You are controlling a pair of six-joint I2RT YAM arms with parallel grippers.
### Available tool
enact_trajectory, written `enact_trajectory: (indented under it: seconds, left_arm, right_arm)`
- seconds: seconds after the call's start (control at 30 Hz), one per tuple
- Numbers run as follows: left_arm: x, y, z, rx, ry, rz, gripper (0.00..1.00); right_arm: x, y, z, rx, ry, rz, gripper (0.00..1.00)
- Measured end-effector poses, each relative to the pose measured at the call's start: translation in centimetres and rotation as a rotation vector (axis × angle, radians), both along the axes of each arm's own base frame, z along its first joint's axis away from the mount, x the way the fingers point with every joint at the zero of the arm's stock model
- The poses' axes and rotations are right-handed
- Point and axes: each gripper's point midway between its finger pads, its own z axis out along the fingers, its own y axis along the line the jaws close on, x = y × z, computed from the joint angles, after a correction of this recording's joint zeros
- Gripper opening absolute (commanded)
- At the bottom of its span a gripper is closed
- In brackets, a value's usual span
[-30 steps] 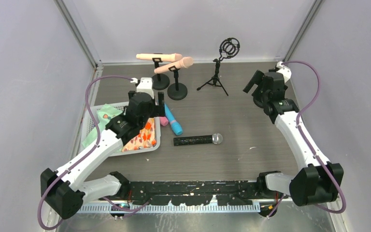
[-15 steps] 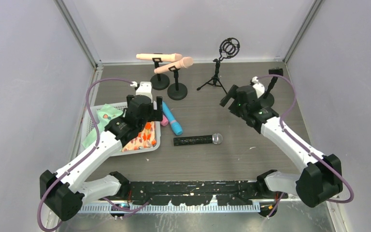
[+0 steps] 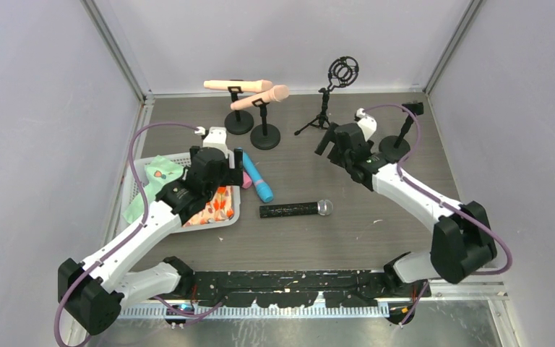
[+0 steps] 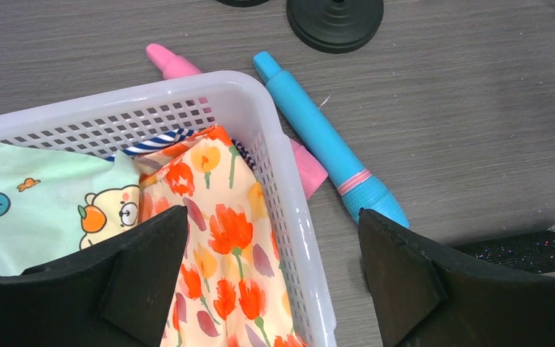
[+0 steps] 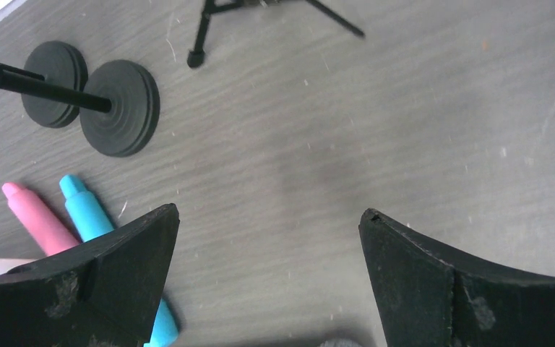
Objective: Attach the microphones to the stand
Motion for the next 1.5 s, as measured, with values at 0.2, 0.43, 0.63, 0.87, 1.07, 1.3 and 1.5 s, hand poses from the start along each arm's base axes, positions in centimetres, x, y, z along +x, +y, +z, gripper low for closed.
enact_trajectory:
  seconds: [0.2, 0.43, 0.63, 0.87, 1.07, 1.3, 1.5]
  left_arm:
    - [0.1, -0.2, 0.2, -0.008, -0.006, -0.007, 0.89]
    - [-0.1, 0.0, 0.3, 0.0, -0.019, -0.015, 0.89]
    - [0.0, -0.1, 0.4, 0.0, -0.026, -0.018, 0.89]
    - [0.0, -0.2, 0.2, 0.0, -0.026, -0.024, 0.89]
    - [0.1, -0.2, 0.3, 0.007, -0.027, -0.029, 0.89]
    - [0.1, -0.1, 0.2, 0.02, -0.027, -0.035, 0.89]
    - [0.1, -0.1, 0.0, 0.023, -0.022, -0.035, 0.89]
  right_arm:
    - [6.5, 1.0, 0.5, -0.151, -0.135, 0.135, 0.88]
    - [13.9, -0.7, 1.2, -0.215, -0.244, 0.191, 0.85]
    - [15.8, 0.2, 1.5, -0.254, -0.281, 0.273, 0.9]
    - [15.5, 0.7, 1.8, -0.281, -0.289, 0.291, 0.9]
    - [18.3, 1.2, 1.8, -0.335, -0.326, 0.315, 0.81]
    - [20.3, 0.8, -2.4, -0.373, -0.273, 0.338, 0.61]
    - [20.6, 0.7, -2.8, -0.398, -0.282, 0.367, 0.5]
